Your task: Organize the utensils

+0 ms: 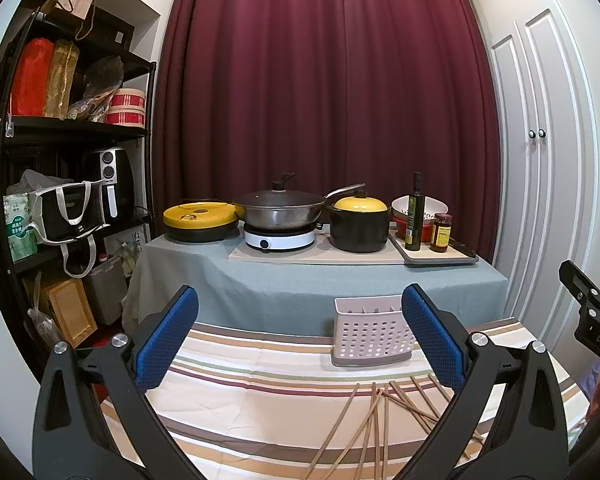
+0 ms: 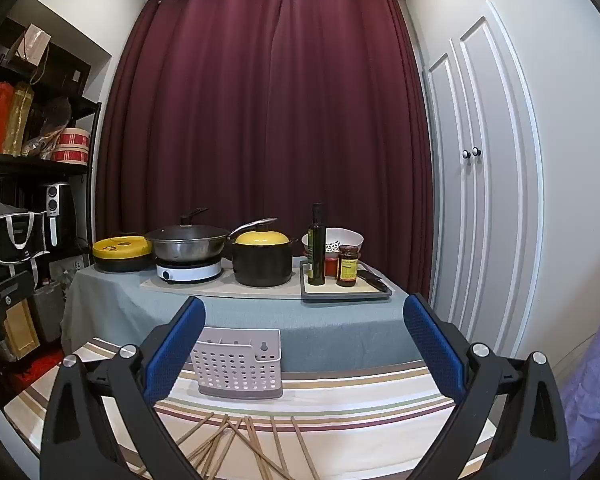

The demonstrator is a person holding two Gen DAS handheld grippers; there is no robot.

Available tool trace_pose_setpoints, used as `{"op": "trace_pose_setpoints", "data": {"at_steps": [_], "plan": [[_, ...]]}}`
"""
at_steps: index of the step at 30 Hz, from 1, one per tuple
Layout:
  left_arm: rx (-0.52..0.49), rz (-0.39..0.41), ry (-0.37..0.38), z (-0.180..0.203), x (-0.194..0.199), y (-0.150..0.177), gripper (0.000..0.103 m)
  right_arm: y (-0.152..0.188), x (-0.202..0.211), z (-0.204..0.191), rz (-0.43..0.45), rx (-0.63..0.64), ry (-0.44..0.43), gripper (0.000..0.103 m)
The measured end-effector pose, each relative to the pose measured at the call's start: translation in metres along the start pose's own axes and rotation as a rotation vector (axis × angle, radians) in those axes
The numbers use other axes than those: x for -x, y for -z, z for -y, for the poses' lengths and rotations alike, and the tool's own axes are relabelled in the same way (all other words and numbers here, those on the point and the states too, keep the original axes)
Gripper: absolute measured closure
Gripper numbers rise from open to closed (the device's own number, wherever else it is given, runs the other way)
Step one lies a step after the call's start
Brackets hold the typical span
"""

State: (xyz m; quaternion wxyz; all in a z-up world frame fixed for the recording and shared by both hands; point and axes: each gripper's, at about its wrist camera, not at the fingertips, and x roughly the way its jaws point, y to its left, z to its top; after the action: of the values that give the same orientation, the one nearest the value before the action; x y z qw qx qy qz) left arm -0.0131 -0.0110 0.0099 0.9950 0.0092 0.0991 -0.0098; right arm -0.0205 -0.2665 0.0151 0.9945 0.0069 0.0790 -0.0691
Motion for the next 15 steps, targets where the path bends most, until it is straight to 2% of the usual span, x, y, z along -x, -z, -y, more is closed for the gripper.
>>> {"op": "trace_pose_setpoints", "data": {"at_steps": [15], "plan": [[-0.002, -0.004, 0.002, -0.0019, -0.0036, 0.0052, 0.004, 0.0021, 0.0002, -0.0005, 0.001, 0.002, 0.000, 0.006]]}}
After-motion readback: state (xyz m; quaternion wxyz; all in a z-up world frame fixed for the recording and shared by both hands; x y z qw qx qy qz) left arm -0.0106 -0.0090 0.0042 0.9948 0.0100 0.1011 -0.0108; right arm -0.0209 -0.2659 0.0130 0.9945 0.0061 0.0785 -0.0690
